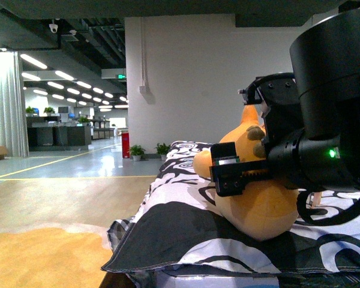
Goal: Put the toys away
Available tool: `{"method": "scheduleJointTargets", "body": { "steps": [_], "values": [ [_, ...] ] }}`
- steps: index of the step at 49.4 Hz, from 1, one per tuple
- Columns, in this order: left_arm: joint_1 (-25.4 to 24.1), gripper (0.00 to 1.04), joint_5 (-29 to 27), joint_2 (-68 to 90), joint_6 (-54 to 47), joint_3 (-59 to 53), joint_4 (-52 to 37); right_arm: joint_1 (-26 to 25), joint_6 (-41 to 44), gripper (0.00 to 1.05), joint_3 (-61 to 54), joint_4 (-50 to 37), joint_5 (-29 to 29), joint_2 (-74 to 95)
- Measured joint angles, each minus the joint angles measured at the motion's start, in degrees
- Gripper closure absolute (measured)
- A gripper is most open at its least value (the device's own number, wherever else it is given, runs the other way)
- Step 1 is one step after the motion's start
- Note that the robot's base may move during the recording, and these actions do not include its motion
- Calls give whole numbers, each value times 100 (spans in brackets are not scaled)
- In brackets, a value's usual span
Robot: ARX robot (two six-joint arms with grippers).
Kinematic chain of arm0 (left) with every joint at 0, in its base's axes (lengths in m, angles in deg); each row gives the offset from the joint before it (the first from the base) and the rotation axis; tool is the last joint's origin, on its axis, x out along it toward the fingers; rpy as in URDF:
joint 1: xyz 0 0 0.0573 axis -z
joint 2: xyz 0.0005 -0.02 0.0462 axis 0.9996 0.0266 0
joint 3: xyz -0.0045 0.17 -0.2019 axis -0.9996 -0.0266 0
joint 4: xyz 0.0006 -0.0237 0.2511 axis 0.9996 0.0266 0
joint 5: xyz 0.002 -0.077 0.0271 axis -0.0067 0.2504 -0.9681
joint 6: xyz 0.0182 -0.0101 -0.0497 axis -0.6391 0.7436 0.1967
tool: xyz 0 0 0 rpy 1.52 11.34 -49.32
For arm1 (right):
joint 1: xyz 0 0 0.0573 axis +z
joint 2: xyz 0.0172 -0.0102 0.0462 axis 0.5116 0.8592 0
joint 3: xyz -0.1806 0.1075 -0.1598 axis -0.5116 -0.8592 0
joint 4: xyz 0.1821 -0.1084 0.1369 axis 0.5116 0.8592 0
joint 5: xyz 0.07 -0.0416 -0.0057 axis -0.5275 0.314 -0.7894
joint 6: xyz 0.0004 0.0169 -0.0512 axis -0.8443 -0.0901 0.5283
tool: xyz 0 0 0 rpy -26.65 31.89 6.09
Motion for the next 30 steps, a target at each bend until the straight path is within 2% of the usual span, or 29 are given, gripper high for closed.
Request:
{"method": "scheduleJointTargets", "body": {
  "steps": [11,22,30],
  "values": [
    [0,6,0,0,0,0,0,9,-481,7,-350,-81,-280,52],
    [0,6,0,0,0,0,0,33,-505,41,-369,-83,-369,-151],
    [0,6,0,0,0,0,0,15,-535,66,-584,-87,-745,-737]
  ]
}}
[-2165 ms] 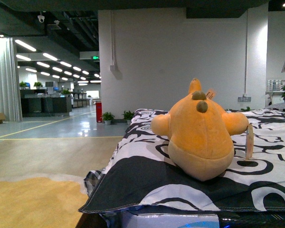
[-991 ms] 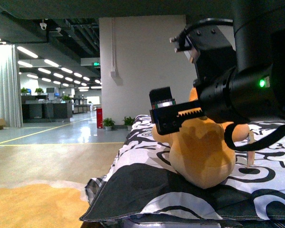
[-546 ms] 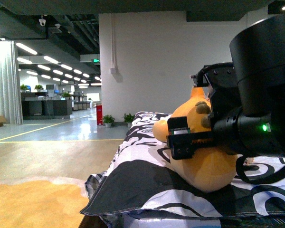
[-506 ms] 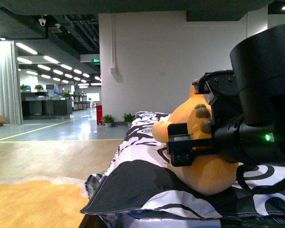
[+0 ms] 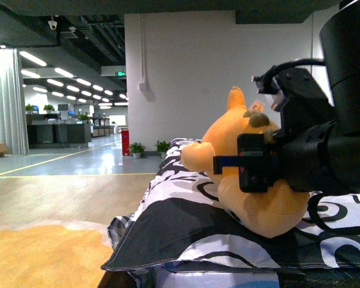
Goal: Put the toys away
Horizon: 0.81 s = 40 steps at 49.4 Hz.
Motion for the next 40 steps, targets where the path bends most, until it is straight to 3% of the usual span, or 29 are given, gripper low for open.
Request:
{"method": "scheduleJointTargets", "body": {
  "steps": [5,16,28,40],
  "values": [
    [0,6,0,0,0,0,0,-81,-4,79,-275,-74,-332,-634],
    [0,6,0,0,0,0,0,-562,-212,92,-1049,-122,-949,-2059],
    [0,6,0,0,0,0,0,-1169,-260,94,-2354,-61,-1773,-3748],
    [0,6,0,0,0,0,0,-2107,-315,94,-3523,699,-2916,-5543]
  ]
}}
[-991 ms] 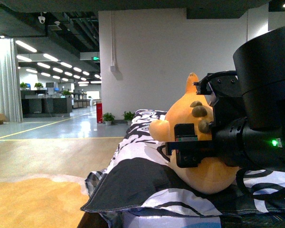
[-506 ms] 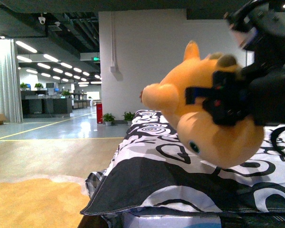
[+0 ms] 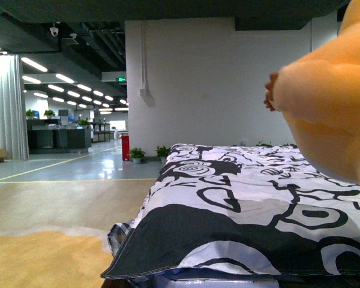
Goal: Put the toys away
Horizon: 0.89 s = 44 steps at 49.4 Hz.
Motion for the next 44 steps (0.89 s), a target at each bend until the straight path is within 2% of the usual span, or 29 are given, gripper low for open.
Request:
{"method": "scheduleJointTargets", "body": {
  "steps": [6,13,16,23,30,44],
  "values": [
    [0,6,0,0,0,0,0,-713,-79,94,-610,706,-654,-1226],
    [0,6,0,0,0,0,0,-918,-79,94,-1139,1060,-662,-2142],
    [0,6,0,0,0,0,0,-774,-39,94,-1384,1058,-402,-2332],
    [0,6,0,0,0,0,0,-4,256,94,-1770,986,385,-2597],
    [0,6,0,0,0,0,0,433,380,94,-1923,857,776,-2732],
    [0,6,0,0,0,0,0,636,367,94,-2111,717,1113,-3102]
  ]
}}
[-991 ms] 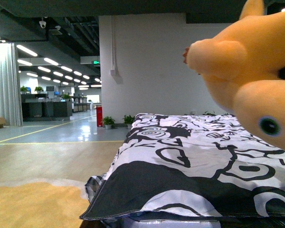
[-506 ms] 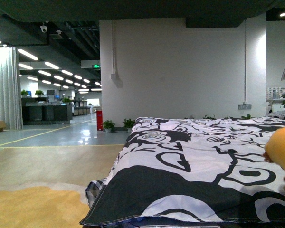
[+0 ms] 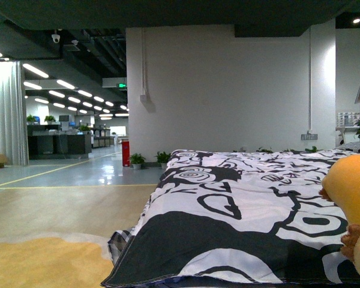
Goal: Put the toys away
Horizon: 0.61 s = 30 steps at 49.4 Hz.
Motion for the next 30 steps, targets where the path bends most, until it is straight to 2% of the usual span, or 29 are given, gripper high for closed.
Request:
{"method": "scheduleJointTargets", "body": {
  "steps": [6,30],
  "values": [
    [0,6,0,0,0,0,0,-131,-103,94,-2,20,-13,-48],
    [-4,6,-20,0,0,0,0,-133,-142,94,-2,24,-70,-50]
  ]
}}
